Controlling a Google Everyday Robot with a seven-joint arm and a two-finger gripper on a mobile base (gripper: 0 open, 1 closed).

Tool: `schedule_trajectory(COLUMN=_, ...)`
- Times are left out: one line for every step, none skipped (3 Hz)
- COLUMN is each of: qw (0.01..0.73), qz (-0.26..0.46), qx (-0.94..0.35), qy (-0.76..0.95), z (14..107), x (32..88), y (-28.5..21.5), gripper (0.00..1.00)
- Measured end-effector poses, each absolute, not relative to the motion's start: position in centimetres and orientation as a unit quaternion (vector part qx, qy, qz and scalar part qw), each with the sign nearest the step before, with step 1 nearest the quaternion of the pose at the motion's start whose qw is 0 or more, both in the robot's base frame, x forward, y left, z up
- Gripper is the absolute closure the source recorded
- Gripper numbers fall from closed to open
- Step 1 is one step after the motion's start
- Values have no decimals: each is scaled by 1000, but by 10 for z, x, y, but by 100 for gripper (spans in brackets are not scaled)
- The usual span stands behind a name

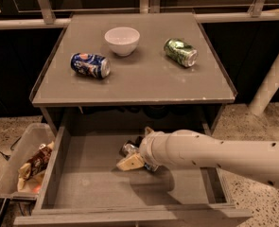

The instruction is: Place redbull can into top drawer

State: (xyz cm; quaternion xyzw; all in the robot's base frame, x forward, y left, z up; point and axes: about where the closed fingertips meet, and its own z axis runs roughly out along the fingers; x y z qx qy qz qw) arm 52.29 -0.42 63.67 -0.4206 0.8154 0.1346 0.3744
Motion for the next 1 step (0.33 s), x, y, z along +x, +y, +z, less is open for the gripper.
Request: schedule_trajectory(qw=374, qz=135, qx=-421, qy=815, z=637, x=523, y=-4, gripper=0)
